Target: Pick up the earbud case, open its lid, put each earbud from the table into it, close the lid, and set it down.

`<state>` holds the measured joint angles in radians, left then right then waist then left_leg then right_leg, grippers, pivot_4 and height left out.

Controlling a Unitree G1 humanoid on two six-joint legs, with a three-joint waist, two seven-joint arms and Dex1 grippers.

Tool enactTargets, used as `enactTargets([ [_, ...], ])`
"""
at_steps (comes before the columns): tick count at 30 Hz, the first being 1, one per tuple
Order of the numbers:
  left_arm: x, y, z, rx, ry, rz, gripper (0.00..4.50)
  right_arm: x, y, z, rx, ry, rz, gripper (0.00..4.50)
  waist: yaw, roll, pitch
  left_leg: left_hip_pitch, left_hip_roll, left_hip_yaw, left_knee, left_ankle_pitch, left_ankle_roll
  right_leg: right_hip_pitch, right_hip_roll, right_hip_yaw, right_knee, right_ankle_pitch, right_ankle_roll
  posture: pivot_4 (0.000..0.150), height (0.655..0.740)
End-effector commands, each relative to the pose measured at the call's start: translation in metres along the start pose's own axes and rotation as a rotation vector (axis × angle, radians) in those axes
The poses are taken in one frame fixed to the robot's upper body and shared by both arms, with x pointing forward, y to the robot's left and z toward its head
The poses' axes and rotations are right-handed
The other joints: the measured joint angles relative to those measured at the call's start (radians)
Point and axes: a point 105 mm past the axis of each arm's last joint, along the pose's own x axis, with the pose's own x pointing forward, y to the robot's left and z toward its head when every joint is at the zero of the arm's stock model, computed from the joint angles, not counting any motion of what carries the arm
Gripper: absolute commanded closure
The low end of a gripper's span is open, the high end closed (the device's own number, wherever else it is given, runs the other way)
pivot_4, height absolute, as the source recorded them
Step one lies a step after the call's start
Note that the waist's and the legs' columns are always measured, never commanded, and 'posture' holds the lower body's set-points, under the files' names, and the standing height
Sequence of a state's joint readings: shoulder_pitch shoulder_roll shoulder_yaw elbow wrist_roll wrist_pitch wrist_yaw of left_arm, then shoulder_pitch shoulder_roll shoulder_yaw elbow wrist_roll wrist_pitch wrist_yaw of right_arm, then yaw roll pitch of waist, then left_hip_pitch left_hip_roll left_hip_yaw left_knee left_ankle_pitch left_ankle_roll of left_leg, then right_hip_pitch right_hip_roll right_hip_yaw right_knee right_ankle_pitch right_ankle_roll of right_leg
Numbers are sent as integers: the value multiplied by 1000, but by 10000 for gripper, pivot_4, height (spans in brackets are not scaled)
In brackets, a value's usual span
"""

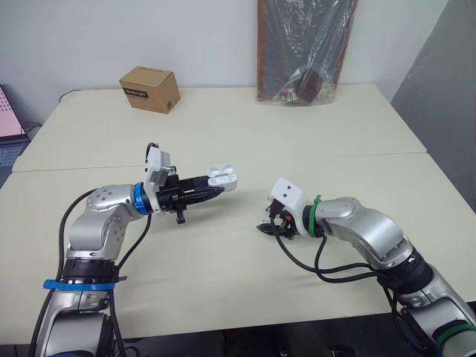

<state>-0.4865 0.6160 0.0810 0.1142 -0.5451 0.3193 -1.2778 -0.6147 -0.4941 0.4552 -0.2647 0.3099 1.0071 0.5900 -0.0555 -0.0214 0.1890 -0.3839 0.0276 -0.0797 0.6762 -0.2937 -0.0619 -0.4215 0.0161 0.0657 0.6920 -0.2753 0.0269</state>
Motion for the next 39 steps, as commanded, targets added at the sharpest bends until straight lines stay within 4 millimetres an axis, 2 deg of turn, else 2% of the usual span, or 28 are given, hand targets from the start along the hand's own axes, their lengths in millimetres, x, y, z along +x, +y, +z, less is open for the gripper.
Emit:
enactTargets([
  [1, 2, -6, 7, 58, 3, -31, 37177, -1, -2, 4, -21, -25, -18, 16791, 0, 0, 0, 0, 0, 0, 0, 0, 0, 0, 0, 0, 0, 0, 0, 1500, 7400],
  [13, 2, -6, 6, 45, -6, -34, 37177, 4, 2, -7, 10, -5, -14, 16791, 0, 0, 0, 1, 0, 0, 0, 0, 0, 0, 0, 0, 0, 0, 0, 1500, 7400],
  [20, 2, -6, 5, 43, -5, -35, 37177, 4, 2, -8, 6, -5, -21, 39696, 0, 0, 0, 0, 0, 0, 0, 0, 0, 0, 0, 0, 0, 0, 0, 1500, 7400],
  [21, 2, -6, 4, 43, -5, -35, 37177, 4, 1, -8, 5, -4, -21, 40996, 0, 0, 0, 0, 0, 0, 0, 0, 0, 0, 0, 0, 0, 0, 0, 1500, 7400],
  [27, 2, -5, 3, 42, -5, -37, 37177, 0, 0, -10, -19, 10, -15, 40970, 0, 0, 0, 0, 0, 0, 0, 0, 0, 0, 0, 0, 0, 0, 0, 1500, 7400],
  [29, 2, -5, 2, 42, -5, -38, 37177, -7, -3, -11, -63, 8, -2, 40970, 0, 0, 0, 0, 0, 0, 0, 0, 0, 1, 0, 0, 0, 0, 0, 1500, 7400],
  [32, 2, -5, 1, 44, -1, -40, 37177, -30, -7, -20, -171, 24, 36, 40970, 8, 0, 0, 0, -1, 0, 0, 0, 0, 1, -1, -1, -2, 0, 0, 1500, 7400],
  [35, 3, -5, 0, 43, 0, -44, 37177, -56, -11, -38, -286, 73, 82, 40970, 15, 0, 0, -1, -1, 0, 0, 0, 0, 2, -1, -1, -6, 1, 1, 1500, 7400],
  [39, 4, -5, -1, 41, -3, -47, 37177, -82, -19, -57, -319, 134, 100, 40970, 21, 0, 0, -1, 0, 0, -1, 0, 1, 2, 0, 0, -9, 1, 2, 1500, 7400],
])
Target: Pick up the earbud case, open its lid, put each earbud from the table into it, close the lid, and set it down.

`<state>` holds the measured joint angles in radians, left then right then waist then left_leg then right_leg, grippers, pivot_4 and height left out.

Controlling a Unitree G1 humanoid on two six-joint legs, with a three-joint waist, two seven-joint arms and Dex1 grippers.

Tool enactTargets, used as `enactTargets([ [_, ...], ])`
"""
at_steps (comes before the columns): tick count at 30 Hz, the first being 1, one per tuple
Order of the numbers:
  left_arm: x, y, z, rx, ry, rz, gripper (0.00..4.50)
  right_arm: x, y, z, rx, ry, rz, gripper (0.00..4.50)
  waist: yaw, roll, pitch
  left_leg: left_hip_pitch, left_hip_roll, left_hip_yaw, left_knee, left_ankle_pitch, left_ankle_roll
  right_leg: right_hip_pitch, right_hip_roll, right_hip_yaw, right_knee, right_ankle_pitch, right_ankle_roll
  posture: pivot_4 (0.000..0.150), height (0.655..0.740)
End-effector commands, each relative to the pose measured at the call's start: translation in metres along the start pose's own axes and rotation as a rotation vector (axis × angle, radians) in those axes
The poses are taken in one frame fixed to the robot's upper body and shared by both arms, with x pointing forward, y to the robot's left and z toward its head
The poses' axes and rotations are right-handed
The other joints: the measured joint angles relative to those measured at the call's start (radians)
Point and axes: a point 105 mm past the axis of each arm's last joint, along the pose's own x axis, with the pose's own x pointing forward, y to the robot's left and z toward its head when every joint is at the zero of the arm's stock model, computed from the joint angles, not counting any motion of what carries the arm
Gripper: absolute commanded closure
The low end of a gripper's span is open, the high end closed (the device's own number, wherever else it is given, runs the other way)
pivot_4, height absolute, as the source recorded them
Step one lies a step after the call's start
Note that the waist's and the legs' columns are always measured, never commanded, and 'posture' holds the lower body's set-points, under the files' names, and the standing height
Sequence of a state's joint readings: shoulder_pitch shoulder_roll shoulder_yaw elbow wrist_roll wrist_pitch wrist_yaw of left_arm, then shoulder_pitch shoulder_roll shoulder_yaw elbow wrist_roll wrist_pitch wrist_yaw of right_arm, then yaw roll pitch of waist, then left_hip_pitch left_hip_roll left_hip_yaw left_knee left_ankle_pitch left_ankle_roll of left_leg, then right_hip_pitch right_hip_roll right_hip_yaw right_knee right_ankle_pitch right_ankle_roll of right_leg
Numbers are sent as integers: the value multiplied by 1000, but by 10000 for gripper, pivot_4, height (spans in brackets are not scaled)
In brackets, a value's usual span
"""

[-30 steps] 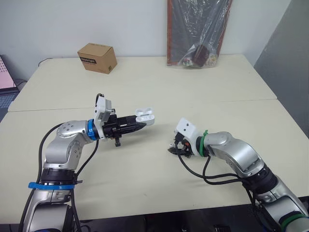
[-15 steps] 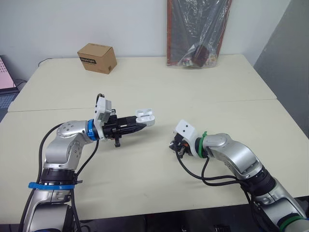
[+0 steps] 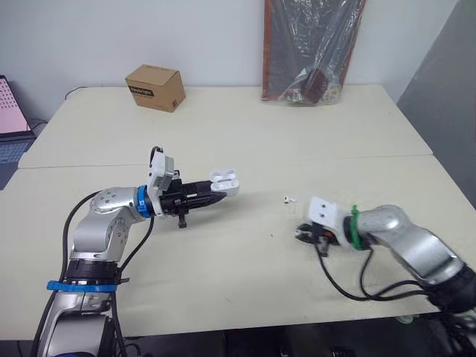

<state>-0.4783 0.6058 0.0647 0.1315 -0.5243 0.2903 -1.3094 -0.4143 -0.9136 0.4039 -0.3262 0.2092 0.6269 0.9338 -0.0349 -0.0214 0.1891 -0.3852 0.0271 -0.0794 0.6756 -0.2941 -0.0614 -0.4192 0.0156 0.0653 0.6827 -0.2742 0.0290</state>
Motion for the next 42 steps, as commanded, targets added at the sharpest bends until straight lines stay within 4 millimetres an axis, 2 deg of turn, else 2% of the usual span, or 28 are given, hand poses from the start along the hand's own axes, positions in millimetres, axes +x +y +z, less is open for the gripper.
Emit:
enactTargets([
  [1, 2, -1, 7, 40, -18, -16, 37177, -18, -3, -2, -60, 0, -2, 40970, -1, 0, 0, 0, 0, 0, 0, 0, 0, 0, 0, 0, 0, 0, 0, 1500, 7400],
  [10, 6, -3, 5, 37, -23, -30, 37177, -37, -10, -40, -28, 120, -27, 40970, 3, 0, 0, 1, 0, 1, 1, 0, 0, 1, 0, 1, 0, 1, 1, 1500, 7400],
  [22, 7, -3, 6, 37, -25, -31, 37177, -45, -17, -50, -16, 143, -5, 40970, 3, 0, 0, 4, 0, 1, 2, 0, 0, 6, 0, 1, -1, 1, 1, 1500, 7400],
  [23, 7, -3, 6, 37, -25, -31, 37177, -46, -18, -50, -24, 153, -10, 33756, 3, 0, 0, 5, 0, 1, 2, 0, 0, 6, 0, 1, -1, 1, 1, 1500, 7400],
  [24, 7, -3, 6, 37, -24, -30, 37177, -47, -19, -50, -34, 167, -11, 31023, 3, 0, 0, 5, 0, 1, 2, 0, 0, 6, 0, 1, -1, 1, 1, 1500, 7400],
  [27, 7, -3, 6, 36, -26, -31, 37177, -52, -20, -44, -42, 209, 4, 21157, 3, 0, 0, 5, 0, 1, 2, 0, 0, 6, 0, 1, -1, 1, 1, 1500, 7400],
  [30, 7, -3, 6, 36, -28, -30, 37177, -54, -19, -27, -34, 199, 26, 21157, 2, 0, 0, 5, 0, 0, 2, 0, 0, 6, 0, 1, -1, 1, 1, 1500, 7400],
  [34, 8, -3, 7, 38, -33, -29, 37177, -51, -19, -19, -71, 260, 36, 21157, 3, 0, 0, 5, 1, 0, 2, 0, 0, 6, 0, 0, -1, 1, 1, 1500, 7400],
  [42, 12, -3, 7, 42, -41, -33, 37177, -26, -15, 5, -82, 339, 44, 21157, 3, 0, 0, 4, 0, 0, 2, 0, 0, 5, 0, 0, -1, 1, 1, 1500, 7400],
])
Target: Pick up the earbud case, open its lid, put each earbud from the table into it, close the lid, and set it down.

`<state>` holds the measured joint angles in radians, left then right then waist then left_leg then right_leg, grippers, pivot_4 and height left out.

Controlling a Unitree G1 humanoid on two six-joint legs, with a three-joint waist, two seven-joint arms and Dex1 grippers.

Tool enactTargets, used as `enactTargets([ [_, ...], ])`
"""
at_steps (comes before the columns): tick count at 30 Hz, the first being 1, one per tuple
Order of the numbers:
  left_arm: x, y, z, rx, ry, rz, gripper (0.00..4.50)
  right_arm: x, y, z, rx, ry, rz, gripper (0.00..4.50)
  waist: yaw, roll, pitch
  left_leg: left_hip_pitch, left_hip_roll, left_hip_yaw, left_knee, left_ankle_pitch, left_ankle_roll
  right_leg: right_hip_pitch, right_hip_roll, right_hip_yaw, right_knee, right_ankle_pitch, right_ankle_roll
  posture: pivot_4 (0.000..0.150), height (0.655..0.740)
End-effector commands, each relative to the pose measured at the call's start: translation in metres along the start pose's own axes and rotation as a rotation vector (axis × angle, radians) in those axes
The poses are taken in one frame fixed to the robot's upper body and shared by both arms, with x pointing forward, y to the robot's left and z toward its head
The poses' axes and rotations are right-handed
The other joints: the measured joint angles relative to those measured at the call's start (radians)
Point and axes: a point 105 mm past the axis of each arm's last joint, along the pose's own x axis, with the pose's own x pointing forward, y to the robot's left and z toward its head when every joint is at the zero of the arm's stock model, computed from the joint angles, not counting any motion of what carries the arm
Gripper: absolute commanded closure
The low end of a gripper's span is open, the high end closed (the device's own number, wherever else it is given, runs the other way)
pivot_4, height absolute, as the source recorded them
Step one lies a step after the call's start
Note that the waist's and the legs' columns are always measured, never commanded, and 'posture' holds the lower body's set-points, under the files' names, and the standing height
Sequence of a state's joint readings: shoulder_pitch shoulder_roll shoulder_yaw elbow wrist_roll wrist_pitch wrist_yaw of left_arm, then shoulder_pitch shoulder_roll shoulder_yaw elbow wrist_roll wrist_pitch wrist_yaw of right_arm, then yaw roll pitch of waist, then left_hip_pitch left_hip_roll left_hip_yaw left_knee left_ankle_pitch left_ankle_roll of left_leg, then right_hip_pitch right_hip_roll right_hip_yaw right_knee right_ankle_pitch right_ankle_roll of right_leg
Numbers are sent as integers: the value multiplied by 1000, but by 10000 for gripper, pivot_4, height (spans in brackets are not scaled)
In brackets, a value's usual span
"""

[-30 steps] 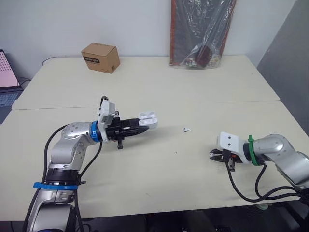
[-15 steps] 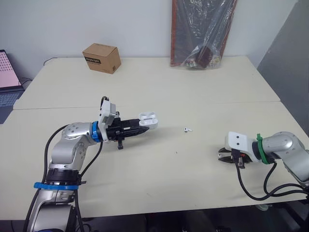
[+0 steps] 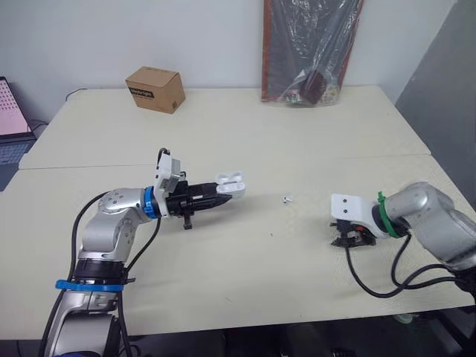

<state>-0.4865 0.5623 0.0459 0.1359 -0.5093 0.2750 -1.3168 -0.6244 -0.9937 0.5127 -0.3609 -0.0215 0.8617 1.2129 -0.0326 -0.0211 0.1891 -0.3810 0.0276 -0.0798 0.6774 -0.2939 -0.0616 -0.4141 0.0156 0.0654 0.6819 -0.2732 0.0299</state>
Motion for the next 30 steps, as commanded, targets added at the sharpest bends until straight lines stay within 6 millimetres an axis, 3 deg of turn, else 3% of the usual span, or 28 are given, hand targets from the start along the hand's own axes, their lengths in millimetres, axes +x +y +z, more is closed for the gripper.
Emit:
enactTargets([
  [1, 1, 1, 10, 43, -20, 0, 37177, 1, 1, 9, -8, 49, -10, 21157, 1, 0, 0, 0, 0, 0, 0, 0, 0, 0, 0, 0, 0, 0, 0, 1500, 7400],
  [14, -1, -2, 9, 43, -19, 13, 37177, 0, -1, -8, 25, 223, -46, 21157, 1, 0, 0, -1, -1, 0, 0, 0, 0, -1, -1, -1, 0, 0, 0, 1500, 7400],
  [30, 0, -2, 9, 44, -21, 11, 37177, -2, 3, -13, 77, 258, -47, 21157, 1, 0, 0, -1, -1, 0, 0, 0, 0, -1, -1, -1, 0, 0, 0, 1500, 7400],
])
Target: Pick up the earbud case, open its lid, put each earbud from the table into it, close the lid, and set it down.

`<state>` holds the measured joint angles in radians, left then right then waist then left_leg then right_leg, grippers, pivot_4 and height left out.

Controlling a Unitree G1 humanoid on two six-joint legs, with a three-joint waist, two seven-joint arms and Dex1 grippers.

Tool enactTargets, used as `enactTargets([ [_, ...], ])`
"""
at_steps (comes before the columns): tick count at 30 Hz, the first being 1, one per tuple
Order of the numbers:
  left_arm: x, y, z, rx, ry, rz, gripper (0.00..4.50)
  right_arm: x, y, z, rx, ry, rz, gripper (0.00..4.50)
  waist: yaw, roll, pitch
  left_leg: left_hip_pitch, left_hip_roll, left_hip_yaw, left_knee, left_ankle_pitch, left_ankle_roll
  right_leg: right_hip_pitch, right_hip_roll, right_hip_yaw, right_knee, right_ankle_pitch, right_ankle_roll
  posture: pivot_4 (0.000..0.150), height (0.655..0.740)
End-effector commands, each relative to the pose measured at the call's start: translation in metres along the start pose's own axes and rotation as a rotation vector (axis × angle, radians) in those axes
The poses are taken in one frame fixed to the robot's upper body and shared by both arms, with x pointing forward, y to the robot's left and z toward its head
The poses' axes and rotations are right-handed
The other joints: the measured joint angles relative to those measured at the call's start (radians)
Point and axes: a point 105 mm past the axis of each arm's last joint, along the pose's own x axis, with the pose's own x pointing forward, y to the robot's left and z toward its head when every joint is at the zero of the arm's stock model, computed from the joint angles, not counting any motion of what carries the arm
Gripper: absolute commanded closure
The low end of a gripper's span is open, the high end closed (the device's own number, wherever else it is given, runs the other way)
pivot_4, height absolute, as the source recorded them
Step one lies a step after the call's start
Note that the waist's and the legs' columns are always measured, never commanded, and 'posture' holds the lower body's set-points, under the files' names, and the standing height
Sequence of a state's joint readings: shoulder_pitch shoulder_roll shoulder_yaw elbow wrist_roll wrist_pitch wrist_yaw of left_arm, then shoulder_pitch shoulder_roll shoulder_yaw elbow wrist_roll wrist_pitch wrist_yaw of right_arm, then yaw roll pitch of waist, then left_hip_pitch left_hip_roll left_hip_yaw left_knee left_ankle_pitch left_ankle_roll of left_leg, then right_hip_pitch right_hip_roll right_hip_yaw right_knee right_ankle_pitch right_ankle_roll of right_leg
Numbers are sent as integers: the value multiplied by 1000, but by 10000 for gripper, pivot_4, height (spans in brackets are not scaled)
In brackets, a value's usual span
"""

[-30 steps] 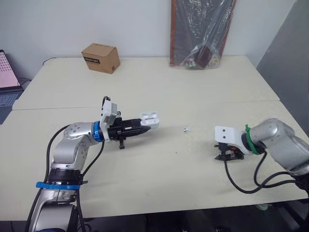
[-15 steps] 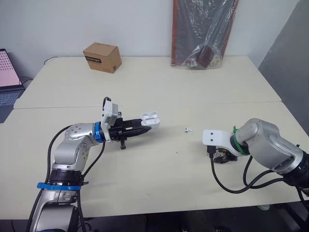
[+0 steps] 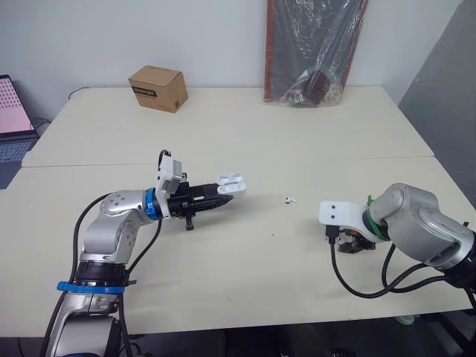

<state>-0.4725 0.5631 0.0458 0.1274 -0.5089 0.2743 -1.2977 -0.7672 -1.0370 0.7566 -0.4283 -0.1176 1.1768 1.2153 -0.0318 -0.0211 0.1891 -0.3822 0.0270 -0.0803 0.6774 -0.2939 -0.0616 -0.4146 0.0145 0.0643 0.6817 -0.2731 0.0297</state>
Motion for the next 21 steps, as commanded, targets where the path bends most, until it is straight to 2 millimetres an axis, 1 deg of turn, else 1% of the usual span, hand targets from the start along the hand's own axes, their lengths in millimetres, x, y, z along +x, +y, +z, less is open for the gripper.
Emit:
enactTargets([
  [1, 1, -1, 11, 48, -25, -7, 37177, -3, -3, 3, -11, 2, -31, 22765, 0, 0, 0, 0, 0, 0, 0, 0, 0, 0, 0, 0, 0, 0, 0, 1500, 7400],
  [3, 1, -1, 11, 48, -23, -6, 37177, -3, -3, 3, -10, 3, -36, 27018, 0, 0, 0, 0, 0, 0, 0, 0, 0, 0, 0, 0, 0, 0, 0, 1500, 7400],
  [5, 0, -1, 11, 48, -22, -4, 37177, -3, -3, 4, -9, 4, -36, 33645, 0, 0, 0, 0, 0, 0, 0, 0, 0, 0, 0, 0, 0, 0, 0, 1500, 7400],
  [21, 1, -1, 11, 50, -20, -1, 37177, 0, -3, 8, -53, 5, -30, 33645, -1, 0, 0, 1, 1, 1, 1, 0, 0, 0, 0, 0, 0, 1, -1, 1500, 7400],
])
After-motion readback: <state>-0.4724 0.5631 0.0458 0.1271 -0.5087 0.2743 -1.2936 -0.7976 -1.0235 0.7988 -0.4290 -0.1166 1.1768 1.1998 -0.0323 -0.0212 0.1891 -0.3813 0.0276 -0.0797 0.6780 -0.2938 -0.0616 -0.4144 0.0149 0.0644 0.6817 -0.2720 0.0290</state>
